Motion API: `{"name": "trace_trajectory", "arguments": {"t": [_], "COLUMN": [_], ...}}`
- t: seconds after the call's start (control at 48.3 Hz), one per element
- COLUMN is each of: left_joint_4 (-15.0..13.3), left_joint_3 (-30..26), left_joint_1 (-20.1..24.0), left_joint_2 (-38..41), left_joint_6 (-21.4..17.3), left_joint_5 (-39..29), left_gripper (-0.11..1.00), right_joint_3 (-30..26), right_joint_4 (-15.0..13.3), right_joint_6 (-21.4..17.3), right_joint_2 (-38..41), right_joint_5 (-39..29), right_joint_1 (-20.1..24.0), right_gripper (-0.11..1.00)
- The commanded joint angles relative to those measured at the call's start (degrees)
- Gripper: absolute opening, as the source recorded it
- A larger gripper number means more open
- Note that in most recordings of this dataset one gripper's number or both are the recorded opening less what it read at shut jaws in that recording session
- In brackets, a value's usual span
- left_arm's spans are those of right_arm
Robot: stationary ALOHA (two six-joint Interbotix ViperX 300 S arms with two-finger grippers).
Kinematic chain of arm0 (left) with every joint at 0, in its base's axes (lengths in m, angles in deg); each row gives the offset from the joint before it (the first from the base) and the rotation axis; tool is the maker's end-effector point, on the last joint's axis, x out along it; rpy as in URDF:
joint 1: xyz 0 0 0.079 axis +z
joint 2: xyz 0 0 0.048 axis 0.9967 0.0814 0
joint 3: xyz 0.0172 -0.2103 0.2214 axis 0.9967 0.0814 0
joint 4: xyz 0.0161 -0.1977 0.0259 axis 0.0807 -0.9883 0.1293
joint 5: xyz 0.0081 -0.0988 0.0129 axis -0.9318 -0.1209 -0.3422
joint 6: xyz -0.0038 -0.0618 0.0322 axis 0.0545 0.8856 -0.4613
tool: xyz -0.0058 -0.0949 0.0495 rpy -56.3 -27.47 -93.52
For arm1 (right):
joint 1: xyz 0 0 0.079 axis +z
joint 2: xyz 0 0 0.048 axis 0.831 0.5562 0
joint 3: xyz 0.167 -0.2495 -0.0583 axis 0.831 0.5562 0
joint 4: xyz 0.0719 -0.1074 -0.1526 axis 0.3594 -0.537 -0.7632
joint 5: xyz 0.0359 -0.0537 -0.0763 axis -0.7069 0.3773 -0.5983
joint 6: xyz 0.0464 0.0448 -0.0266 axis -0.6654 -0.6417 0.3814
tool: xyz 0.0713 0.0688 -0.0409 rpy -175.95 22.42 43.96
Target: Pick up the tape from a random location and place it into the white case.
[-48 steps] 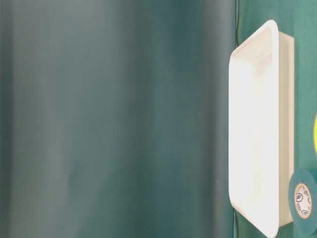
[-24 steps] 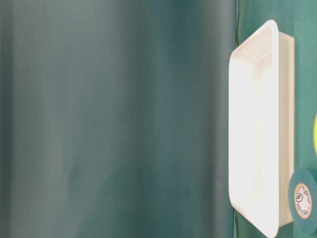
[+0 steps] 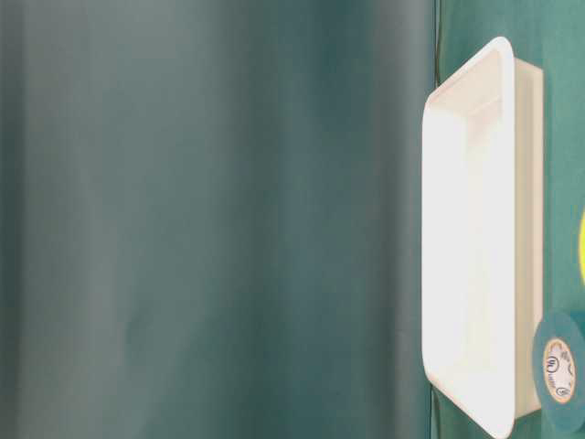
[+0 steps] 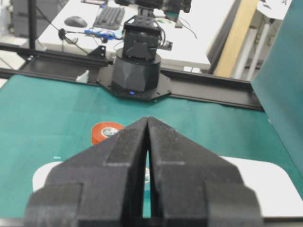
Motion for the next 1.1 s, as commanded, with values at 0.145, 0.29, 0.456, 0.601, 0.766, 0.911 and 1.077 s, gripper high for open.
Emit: {"name": "trace_trajectory", "arguments": {"t": [0.145,0.29,0.456,0.601,0.766,0.911,1.077], "left_joint_4": [-0.18,-0.18,-0.18,-0.18,-0.18,-0.18,-0.18], "left_joint_3": [-0.26,-0.26,-0.26,-0.26,-0.26,-0.35,-0.53], "left_joint_1": [-0.18,-0.18,-0.53,-3.60,-6.50,-7.12,-7.12], "left_joint_2": [0.44,0.53,0.53,0.53,0.53,0.53,0.53], "left_joint_6": [0.00,0.00,0.09,0.00,0.00,0.09,0.00], "left_joint_5": [0.18,0.18,0.18,0.18,-0.79,-1.23,-1.23], "left_gripper": [0.99,0.99,0.99,0.99,0.99,0.99,0.99], "right_joint_3": [-1.58,-1.58,-1.49,-1.58,-1.58,-1.58,-1.58], "right_joint_4": [0.18,0.09,0.09,0.09,0.09,0.09,0.09], "right_joint_6": [0.00,0.00,0.00,0.00,0.00,0.00,0.00], "right_joint_2": [0.44,0.44,0.44,0.44,0.44,0.44,0.44], "right_joint_5": [0.00,0.09,0.09,0.09,0.09,0.09,0.00], "right_joint_1": [0.00,-0.09,0.00,-0.09,0.00,-0.09,0.00], "right_gripper": [0.00,0.00,0.00,0.00,0.00,0.00,0.00]}}
